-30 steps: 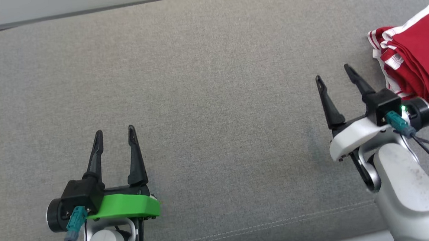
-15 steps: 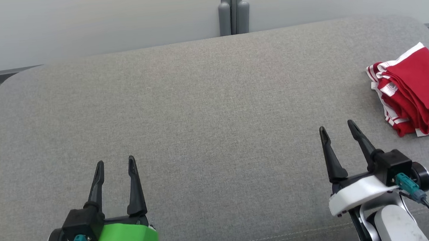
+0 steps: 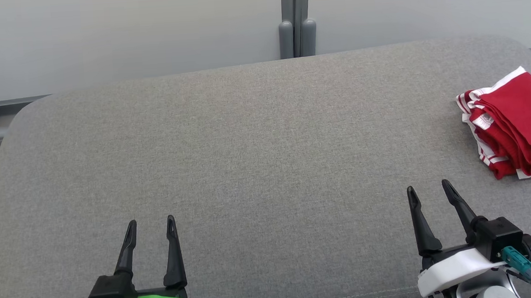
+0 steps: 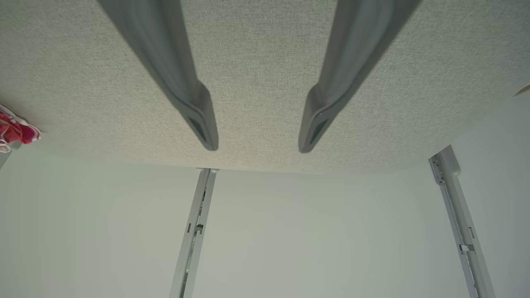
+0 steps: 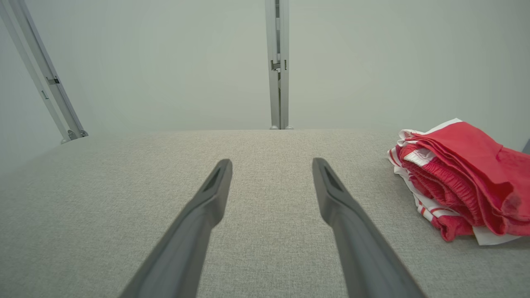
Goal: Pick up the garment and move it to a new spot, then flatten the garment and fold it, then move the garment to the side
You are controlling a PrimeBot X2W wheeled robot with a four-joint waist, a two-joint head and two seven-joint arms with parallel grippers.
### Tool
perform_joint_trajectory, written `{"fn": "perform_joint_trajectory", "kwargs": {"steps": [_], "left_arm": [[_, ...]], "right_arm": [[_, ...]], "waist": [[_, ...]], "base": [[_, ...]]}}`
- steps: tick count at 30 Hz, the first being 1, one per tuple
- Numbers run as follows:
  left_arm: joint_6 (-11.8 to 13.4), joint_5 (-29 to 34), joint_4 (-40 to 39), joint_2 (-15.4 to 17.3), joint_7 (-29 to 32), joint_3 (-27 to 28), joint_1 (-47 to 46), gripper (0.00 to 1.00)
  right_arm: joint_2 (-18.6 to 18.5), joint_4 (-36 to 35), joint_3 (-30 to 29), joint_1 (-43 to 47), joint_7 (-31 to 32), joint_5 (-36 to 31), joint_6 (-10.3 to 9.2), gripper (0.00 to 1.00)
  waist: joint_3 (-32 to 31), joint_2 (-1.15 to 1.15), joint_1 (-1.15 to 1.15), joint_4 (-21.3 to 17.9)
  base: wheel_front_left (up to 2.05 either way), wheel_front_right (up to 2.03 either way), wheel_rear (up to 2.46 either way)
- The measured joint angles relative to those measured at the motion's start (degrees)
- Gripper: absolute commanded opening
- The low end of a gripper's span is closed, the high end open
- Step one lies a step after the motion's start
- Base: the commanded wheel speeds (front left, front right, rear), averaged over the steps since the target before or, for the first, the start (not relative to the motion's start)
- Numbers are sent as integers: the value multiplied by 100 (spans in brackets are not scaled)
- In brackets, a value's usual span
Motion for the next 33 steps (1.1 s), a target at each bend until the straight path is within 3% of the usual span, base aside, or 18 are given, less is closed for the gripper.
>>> {"fn": "perform_joint_trajectory", "kwargs": {"steps": [7,8,14,33], "left_arm": [[0,-2,96,0,0,-1,-1,100],[-8,-8,100,0,0,-2,-1,0],[-8,-126,342,-1,35,-18,63,0],[-234,-2083,576,1,288,31,-190,0]], "right_arm": [[4,10,19,5,0,-9,0,100],[5,10,26,5,0,1,0,0],[35,258,29,109,49,136,1,0],[-67,478,-333,-90,699,2282,0,0]], "waist": [[-4,0,0,-17],[-5,0,0,-21],[-6,0,0,-22],[4,0,0,-21]], "base": [[0,0,0],[0,0,0],[0,0,0],[0,0,0]]}}
